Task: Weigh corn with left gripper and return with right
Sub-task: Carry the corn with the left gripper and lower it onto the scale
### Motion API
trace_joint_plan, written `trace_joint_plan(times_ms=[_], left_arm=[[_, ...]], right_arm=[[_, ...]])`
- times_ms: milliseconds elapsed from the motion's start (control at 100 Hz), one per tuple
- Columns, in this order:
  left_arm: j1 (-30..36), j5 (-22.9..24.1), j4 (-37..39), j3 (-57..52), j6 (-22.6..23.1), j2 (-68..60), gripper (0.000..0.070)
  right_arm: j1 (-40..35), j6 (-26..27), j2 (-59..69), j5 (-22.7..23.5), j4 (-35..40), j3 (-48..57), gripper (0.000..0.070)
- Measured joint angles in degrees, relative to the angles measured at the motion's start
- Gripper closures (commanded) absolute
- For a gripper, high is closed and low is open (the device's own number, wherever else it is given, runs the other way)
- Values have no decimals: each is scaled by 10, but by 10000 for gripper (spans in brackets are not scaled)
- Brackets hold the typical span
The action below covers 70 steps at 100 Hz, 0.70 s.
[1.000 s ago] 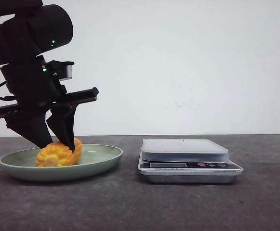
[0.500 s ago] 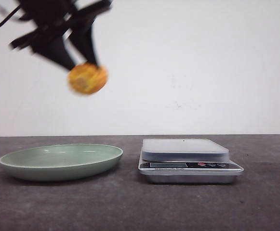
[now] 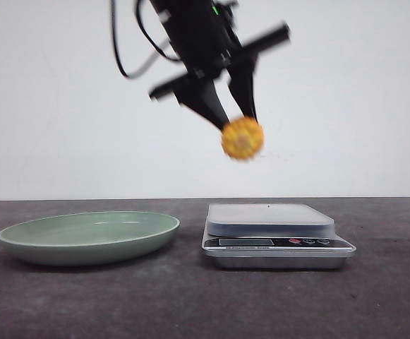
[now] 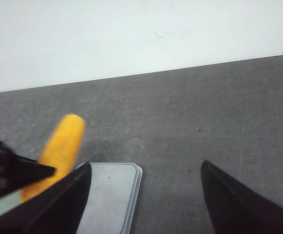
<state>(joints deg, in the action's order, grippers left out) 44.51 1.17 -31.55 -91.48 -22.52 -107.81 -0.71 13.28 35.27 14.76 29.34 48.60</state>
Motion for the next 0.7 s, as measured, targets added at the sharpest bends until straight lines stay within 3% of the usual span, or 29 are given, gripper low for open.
trace_joint_plan(times_ms=[580, 650, 700], left_arm=[[16, -13, -13, -5, 1, -64, 693], [17, -13, -13, -6, 1, -65, 606], [18, -13, -11, -6, 1, -65, 459]], right_arm=[[0, 0, 0, 0, 3, 0, 253], [0, 0, 0, 0, 5, 0, 253], [0, 0, 0, 0, 7, 0, 253]])
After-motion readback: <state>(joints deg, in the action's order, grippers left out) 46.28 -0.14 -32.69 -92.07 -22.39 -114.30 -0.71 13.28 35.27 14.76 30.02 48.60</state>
